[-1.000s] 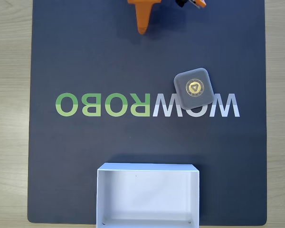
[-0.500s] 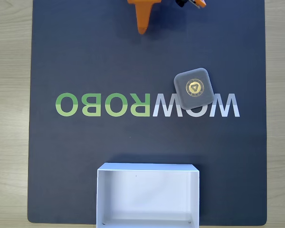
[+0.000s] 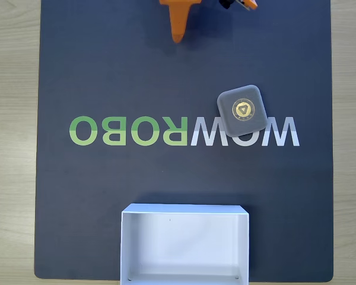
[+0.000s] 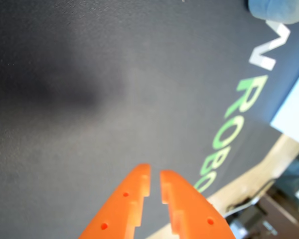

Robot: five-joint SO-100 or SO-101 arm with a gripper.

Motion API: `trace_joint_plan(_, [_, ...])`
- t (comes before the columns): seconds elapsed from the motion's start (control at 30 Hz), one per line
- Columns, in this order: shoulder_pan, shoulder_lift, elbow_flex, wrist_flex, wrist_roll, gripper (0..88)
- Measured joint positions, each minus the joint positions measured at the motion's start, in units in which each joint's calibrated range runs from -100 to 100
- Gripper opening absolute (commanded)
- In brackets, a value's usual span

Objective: Grab the usb to bin

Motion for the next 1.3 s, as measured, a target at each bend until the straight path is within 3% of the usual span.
trace_joint_plan(1.07, [-0.1, 0.0, 0.0, 0.0, 0.0, 2.8])
trace_joint_plan(1.3, [-5.2, 1.4, 0.7, -6.0, -0.4, 2.8])
